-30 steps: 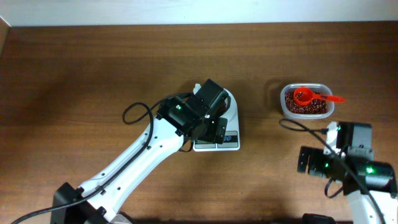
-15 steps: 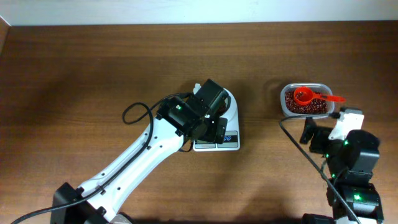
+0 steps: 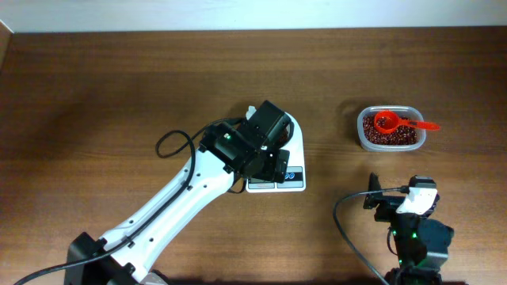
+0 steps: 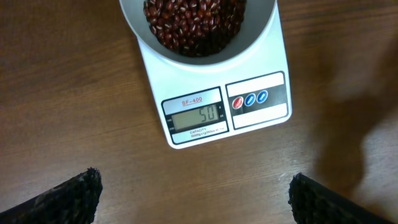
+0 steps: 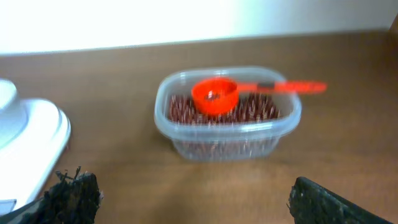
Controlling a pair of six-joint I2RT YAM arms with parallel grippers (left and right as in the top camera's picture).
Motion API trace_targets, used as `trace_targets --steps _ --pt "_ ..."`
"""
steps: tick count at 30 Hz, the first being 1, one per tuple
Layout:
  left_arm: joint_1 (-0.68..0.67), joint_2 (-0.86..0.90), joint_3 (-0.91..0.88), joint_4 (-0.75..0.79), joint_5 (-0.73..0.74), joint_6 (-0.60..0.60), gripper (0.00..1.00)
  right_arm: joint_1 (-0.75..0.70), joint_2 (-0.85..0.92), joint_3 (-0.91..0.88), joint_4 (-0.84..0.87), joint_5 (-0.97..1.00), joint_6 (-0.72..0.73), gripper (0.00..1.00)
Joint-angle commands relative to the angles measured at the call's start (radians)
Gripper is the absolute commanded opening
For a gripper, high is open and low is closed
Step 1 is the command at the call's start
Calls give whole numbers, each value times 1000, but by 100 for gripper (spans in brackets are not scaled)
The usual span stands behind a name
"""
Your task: Scoop item into bowl and weigh 50g on scale
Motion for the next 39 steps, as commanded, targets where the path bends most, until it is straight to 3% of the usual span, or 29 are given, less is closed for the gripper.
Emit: trace_targets --steps 1,3,28,33,35,39 --pt "-4 5 11 -2 -14 -8 99 6 -151 -5 -6 2 -5 99" --pt "-4 5 11 -2 -14 -8 99 6 -210 -5 -5 -2 -4 99" --pt "-4 -13 11 -2 -14 -8 99 6 -208 -5 -5 -2 -4 99" --pt "-4 -253 11 -2 -15 -8 99 6 -208 -5 -5 -2 -4 99" --pt "-3 -379 11 -3 -16 54 99 6 -208 -5 -5 -2 -4 99" --pt "-2 -621 -35 3 -154 75 99 6 -208 -5 -5 -2 -4 99"
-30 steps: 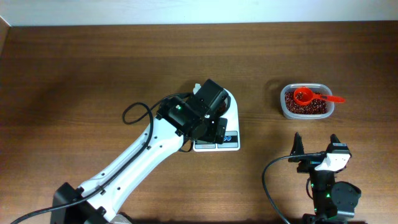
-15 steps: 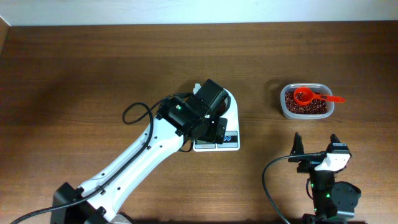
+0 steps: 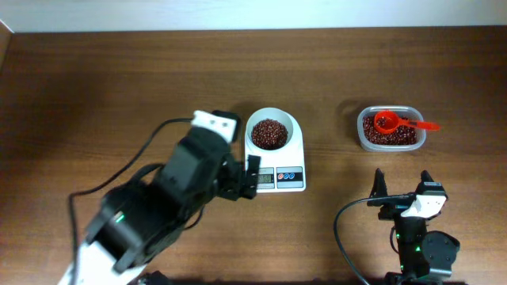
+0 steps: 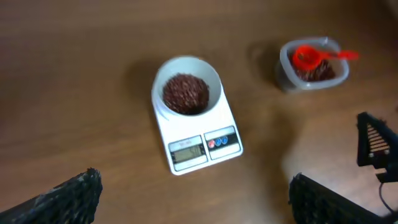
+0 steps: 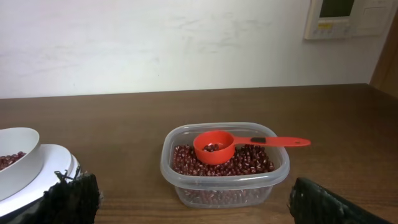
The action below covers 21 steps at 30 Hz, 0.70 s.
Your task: Scoop item into bowl and weigh 50g on scale
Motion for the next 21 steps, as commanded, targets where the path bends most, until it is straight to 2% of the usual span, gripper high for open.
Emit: trace_targets --steps 1,2,4,7,8,11,14,19,21 --pt "7 -170 -61 26 -89 24 99 6 -9 -5 -5 -2 -4 99" --pt "24 -219 -121 77 -88 24 99 6 -9 -5 -5 -2 -4 99" --pt "75 -346 -336 277 -88 30 99 6 -9 -5 -5 -2 -4 99" --pt "168 -493 -700 684 -34 43 99 6 -9 -5 -5 -2 -4 99" --pt "185 -522 -782 794 -11 65 99 6 -9 -5 -5 -2 -4 99" --pt "240 -667 -1106 1283 142 280 99 6 -9 -5 -5 -2 -4 99" --pt "289 -811 -1354 1569 198 308 99 6 -9 -5 -5 -2 -4 99" --pt "380 -1062 -1372 1211 197 309 99 6 -9 -5 -5 -2 -4 99" --pt "435 -1079 -1372 1127 198 308 99 6 -9 -5 -5 -2 -4 99"
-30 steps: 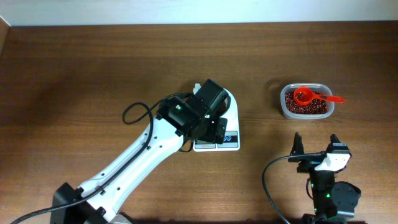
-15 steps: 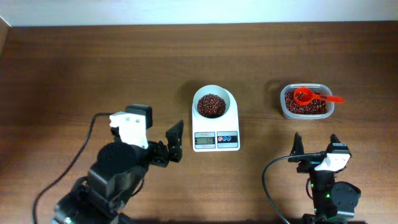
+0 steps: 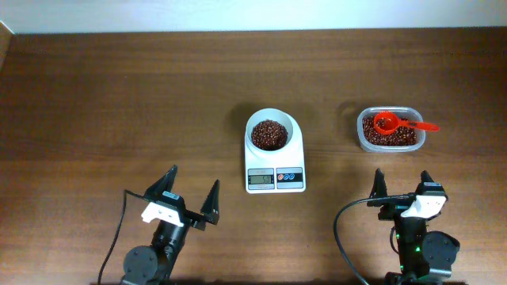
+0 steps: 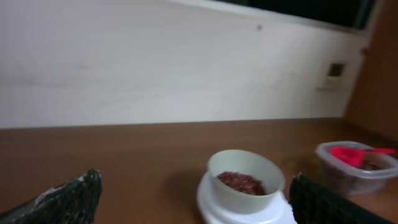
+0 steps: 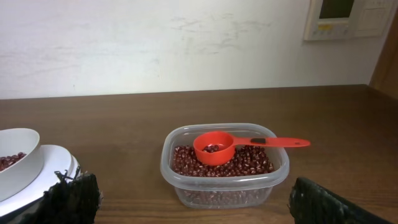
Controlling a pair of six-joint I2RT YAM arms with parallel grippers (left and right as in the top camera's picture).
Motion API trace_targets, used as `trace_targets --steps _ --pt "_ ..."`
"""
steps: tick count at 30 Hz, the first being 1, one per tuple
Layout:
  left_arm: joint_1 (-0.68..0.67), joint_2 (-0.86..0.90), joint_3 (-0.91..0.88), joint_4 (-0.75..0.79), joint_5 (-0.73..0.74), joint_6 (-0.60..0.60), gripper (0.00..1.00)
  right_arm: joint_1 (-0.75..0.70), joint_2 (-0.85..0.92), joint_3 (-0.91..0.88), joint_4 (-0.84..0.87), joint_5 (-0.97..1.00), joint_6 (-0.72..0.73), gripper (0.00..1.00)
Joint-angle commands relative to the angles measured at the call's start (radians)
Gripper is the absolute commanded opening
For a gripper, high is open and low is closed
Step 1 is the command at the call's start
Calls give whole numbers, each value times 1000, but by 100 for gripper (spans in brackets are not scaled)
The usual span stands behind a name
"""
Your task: Scoop item into bowl and weigh 50g on scale
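Observation:
A white bowl of red beans (image 3: 270,132) (image 4: 245,181) stands on the white scale (image 3: 275,171) at the table's middle. At the right sits a clear tub of red beans (image 3: 388,130) (image 5: 224,165) with an orange scoop (image 3: 396,123) (image 5: 217,147) resting in it. My left gripper (image 3: 190,196) is open at the front left, well back from the scale, holding nothing. My right gripper (image 3: 401,186) is open at the front right, short of the tub, also holding nothing.
Brown wooden table (image 3: 119,95) with a white wall (image 5: 155,43) along its far edge. A wall panel (image 5: 348,17) hangs at the upper right in the right wrist view.
My left arm has drawn back from beside the scale to the front left of the table, its camera now level with the tabletop. The right arm, tub and scoop have not moved.
My left gripper hung open right over the scale, whose display read 50, with the bowl of beans on it. Then it was higher and further left. Now it rests low at the front left. The right gripper shifted slightly at first, then stayed still.

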Motion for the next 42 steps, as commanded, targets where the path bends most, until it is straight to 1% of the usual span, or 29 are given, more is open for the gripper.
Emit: trace_targets --steps 1,3,4,5,42 --pt "77 -18 -3 -108 9 16 99 6 -6 -5 -5 -2 -4 99" --pt "108 -17 -3 -191 -11 32 99 6 -6 -5 -5 -2 -4 99" --pt "107 -17 -3 -190 -13 84 99 6 -6 -5 -5 -2 -4 99" --pt "106 -17 -3 -190 -13 109 99 6 -6 -5 -5 -2 -4 99" --pt "106 -17 -3 -190 -13 109 99 6 -6 -5 -5 -2 -4 99"
